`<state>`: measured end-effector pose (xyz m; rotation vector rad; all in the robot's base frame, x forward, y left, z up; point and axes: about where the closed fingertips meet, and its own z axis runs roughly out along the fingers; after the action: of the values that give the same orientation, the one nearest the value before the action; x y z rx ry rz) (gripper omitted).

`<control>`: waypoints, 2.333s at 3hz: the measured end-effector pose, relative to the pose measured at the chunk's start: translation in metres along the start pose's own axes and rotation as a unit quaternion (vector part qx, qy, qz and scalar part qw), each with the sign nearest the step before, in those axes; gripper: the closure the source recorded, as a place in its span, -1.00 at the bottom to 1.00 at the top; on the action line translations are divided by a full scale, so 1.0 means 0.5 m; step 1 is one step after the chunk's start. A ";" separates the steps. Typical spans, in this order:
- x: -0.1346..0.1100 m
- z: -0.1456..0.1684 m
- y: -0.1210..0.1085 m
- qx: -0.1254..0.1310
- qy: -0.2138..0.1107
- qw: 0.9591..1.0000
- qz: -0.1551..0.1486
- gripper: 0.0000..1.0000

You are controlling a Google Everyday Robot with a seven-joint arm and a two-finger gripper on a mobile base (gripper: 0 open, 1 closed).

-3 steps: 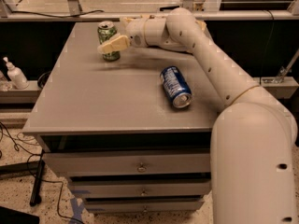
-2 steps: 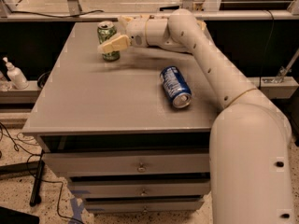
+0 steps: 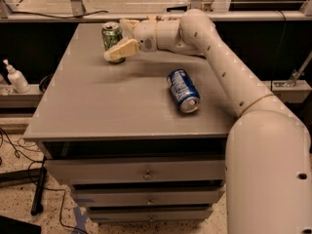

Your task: Knock green can over

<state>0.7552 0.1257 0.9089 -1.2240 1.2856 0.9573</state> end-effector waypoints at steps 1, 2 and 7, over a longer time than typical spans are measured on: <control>-0.024 0.001 0.050 -0.042 0.007 0.999 0.000 -1.00; -0.073 0.001 0.106 -0.085 0.008 0.996 -0.005 -1.00; -0.058 -0.078 0.174 -0.041 0.079 0.996 -0.006 -1.00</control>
Offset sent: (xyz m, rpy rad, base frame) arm -0.0889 0.0114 0.0571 -0.0477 0.0115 0.2604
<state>0.6607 0.1043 0.9319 -1.3929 1.3719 0.9272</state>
